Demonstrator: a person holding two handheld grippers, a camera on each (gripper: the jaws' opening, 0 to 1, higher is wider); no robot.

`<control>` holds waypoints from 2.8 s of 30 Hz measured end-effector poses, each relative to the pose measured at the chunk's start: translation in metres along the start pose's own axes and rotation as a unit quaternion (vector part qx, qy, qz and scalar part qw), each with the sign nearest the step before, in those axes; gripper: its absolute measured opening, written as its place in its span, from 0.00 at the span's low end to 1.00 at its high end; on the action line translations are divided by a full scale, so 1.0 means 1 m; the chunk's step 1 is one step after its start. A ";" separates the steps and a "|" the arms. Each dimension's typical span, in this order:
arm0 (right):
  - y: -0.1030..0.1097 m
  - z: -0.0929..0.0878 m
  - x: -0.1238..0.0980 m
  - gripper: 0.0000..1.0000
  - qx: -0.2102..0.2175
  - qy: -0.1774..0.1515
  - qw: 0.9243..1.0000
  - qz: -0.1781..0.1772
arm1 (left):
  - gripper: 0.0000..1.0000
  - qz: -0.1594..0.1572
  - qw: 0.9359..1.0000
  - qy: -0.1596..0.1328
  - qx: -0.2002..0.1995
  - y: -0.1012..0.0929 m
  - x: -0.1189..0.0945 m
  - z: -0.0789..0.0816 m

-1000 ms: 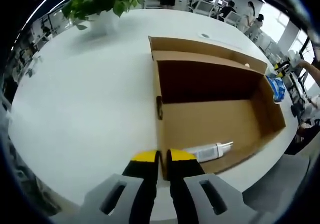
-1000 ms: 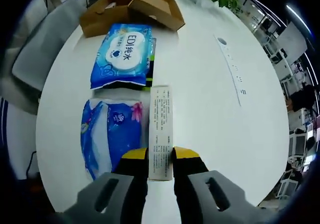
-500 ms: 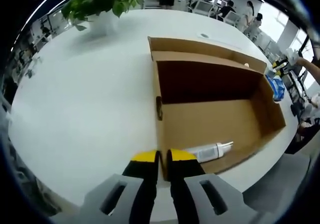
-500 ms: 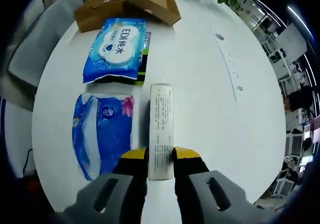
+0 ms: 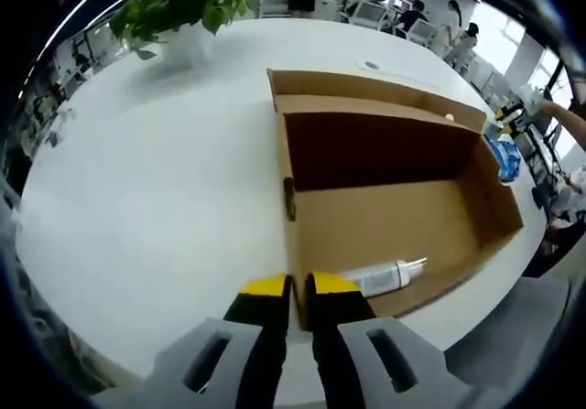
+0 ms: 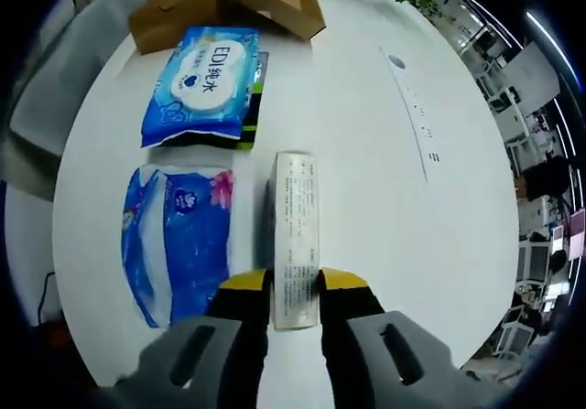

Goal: Operate the shoe box by opening the lid, removing the specified soft item, and placing it in the target area until the item is outside and the box remains undamaged.

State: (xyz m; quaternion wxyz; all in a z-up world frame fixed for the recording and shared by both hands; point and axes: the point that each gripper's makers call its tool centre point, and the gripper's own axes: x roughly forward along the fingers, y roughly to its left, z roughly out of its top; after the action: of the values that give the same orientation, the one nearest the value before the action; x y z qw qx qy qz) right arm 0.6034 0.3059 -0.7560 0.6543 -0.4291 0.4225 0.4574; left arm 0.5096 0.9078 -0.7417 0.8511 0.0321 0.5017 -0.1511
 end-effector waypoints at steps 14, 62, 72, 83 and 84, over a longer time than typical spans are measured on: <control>-0.001 0.005 -0.006 0.27 0.018 -0.005 1.000 -0.013 | 0.06 -0.003 1.000 -0.002 0.024 0.000 -0.007 0.004; 0.108 0.101 -0.106 0.86 0.262 -0.171 0.941 -0.130 | 0.37 -0.178 0.878 0.123 0.427 -0.064 -0.004 0.019; 0.147 0.111 -0.115 0.96 0.313 -0.195 0.919 -0.138 | 0.43 -0.208 0.834 0.165 0.483 -0.071 0.016 0.013; 0.184 0.125 -0.117 0.96 0.344 -0.211 0.905 -0.133 | 0.45 -0.223 0.786 0.196 0.542 -0.073 0.038 0.005; 0.186 0.127 -0.117 0.96 0.345 -0.214 0.904 -0.133 | 0.45 -0.225 0.782 0.199 0.546 -0.073 0.039 0.004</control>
State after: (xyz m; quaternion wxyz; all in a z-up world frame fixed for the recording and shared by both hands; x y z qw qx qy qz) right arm 0.4186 0.4388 -0.6434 0.8907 -0.1205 0.3433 0.2726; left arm 0.5094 0.8285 -0.7667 0.5141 0.4074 0.4863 -0.5773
